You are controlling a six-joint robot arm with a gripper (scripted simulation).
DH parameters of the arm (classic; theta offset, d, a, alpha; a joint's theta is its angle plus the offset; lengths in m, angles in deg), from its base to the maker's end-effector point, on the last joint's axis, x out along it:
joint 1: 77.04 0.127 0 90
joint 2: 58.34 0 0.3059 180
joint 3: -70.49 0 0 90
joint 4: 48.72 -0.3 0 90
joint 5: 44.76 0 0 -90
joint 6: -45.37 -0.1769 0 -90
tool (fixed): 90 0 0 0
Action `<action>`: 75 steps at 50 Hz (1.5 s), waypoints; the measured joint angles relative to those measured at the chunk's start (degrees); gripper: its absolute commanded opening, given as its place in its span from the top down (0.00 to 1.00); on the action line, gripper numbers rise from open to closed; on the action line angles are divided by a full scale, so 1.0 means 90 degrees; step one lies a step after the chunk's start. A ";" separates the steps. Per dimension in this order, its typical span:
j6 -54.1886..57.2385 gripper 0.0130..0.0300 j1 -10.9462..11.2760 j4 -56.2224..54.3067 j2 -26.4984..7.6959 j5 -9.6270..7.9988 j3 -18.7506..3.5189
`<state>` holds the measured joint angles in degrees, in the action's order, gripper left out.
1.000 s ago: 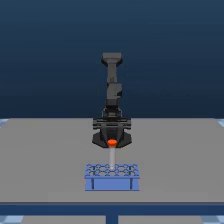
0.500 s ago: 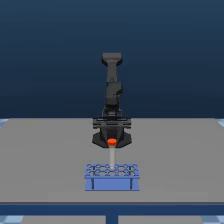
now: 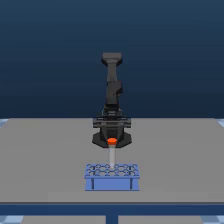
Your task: Pick up the centrifuge tube on the rack
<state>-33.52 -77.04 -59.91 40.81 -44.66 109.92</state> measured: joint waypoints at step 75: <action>-0.1286 1.00 0.0000 0.1274 0.0145 -0.0289 -0.0156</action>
<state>-45.09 -77.04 -48.45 42.11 -47.26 108.51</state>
